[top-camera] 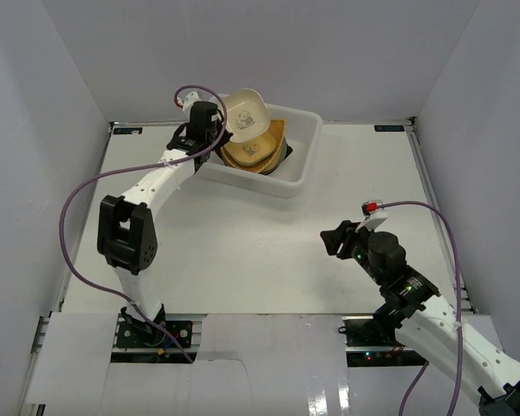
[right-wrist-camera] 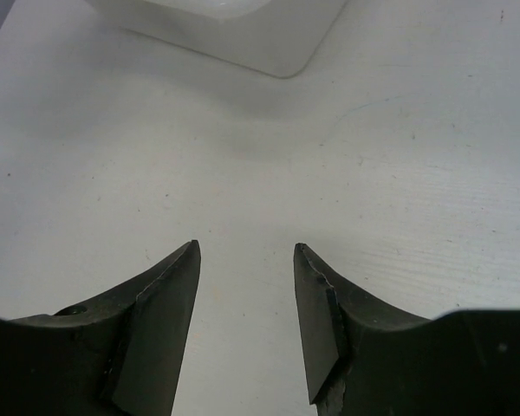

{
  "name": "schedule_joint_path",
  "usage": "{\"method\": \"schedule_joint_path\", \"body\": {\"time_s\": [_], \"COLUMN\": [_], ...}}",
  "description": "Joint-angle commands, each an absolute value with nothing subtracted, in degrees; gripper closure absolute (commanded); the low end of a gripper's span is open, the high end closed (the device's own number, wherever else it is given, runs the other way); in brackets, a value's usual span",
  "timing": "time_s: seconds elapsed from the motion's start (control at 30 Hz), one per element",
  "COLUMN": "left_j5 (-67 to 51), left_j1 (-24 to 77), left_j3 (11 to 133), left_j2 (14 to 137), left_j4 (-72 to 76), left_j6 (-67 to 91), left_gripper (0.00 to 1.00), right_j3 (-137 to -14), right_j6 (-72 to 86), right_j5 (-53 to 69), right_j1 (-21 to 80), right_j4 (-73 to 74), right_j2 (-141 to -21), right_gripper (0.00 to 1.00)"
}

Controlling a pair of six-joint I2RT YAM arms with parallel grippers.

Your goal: Place the plates into the plastic bin on the countertop

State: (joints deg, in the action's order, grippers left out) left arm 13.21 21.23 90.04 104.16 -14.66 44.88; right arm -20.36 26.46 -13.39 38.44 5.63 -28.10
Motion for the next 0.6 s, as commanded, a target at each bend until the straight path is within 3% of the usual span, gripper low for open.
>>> {"method": "schedule_joint_path", "body": {"time_s": [0.0,0.27,0.37,0.4,0.53,0.57], "left_j5": [15.02,16.79,16.09,16.17,16.52,16.61], "left_j1": [22.94,23.82,23.91,23.91,24.08,24.00], "left_j3": [97.81,99.41,97.92,97.56,96.86,96.86], "left_j2": [106.86,109.16,108.20,107.50,105.83,105.39], "left_j4": [-17.48,-21.09,-20.92,-20.66,-20.57,-20.65], "left_j6": [43.24,46.14,47.54,47.72,47.29,47.02], "left_gripper": [1.00,1.00,0.75,0.61,0.22,0.18], "right_j3": [-23.90,-24.96,-25.40,-25.75,-27.24,-27.59], "right_j6": [24.70,24.96,25.05,24.96,24.44,24.26], "right_j5": [-13.89,-13.10,-13.01,-13.01,-13.80,-13.97], "right_j1": [38.93,38.94,38.94,38.94,38.94,38.94], "right_j4": [7.73,7.74,8.00,8.35,10.45,10.81], "right_j2": [-27.86,-28.48,-28.65,-28.57,-27.43,-26.99], "right_gripper": [0.46,0.44,0.43,0.43,0.40,0.38]}}
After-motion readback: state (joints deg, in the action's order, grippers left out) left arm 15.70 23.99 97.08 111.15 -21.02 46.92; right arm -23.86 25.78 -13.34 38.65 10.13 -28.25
